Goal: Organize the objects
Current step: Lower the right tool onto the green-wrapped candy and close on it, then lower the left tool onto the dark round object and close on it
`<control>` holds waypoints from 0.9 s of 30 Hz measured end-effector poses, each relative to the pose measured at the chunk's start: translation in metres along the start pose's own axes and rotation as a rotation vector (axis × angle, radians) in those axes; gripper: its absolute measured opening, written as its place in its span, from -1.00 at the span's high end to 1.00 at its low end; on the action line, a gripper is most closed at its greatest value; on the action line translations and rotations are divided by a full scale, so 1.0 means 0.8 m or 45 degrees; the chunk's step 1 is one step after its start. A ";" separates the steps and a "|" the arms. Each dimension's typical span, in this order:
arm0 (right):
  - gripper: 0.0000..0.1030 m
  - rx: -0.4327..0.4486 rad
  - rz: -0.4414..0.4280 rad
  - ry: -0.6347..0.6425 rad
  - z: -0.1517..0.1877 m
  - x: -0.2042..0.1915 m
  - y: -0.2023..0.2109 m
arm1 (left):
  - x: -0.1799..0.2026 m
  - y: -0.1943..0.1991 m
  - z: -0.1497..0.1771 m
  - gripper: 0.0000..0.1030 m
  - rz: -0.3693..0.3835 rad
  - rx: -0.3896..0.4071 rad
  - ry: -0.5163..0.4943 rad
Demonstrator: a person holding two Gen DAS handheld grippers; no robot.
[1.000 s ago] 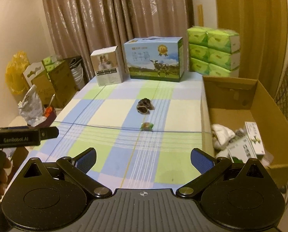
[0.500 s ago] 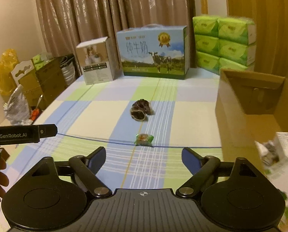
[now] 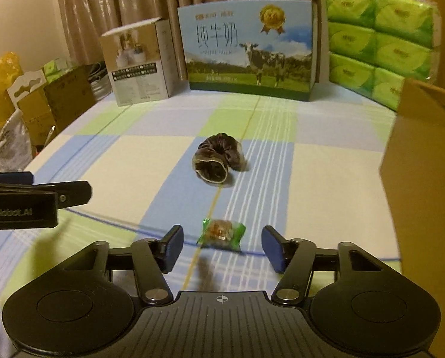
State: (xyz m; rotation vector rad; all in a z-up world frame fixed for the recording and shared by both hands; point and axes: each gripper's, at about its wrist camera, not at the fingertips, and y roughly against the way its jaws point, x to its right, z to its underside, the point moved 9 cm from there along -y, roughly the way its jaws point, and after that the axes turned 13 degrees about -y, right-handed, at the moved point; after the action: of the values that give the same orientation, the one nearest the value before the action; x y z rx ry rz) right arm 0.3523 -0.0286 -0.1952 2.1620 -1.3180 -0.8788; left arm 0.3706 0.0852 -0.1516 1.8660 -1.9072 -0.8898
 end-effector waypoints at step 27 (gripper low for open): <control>0.56 0.080 0.170 -0.045 -0.034 0.043 -0.012 | 0.030 -0.044 -0.013 -0.97 0.166 -0.002 -0.040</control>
State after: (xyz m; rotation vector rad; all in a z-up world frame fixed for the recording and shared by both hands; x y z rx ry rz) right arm 0.3890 -0.0537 -0.1922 2.0860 -1.5069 -0.8364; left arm 0.4017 0.0613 -0.1707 1.7139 -2.0196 -0.8840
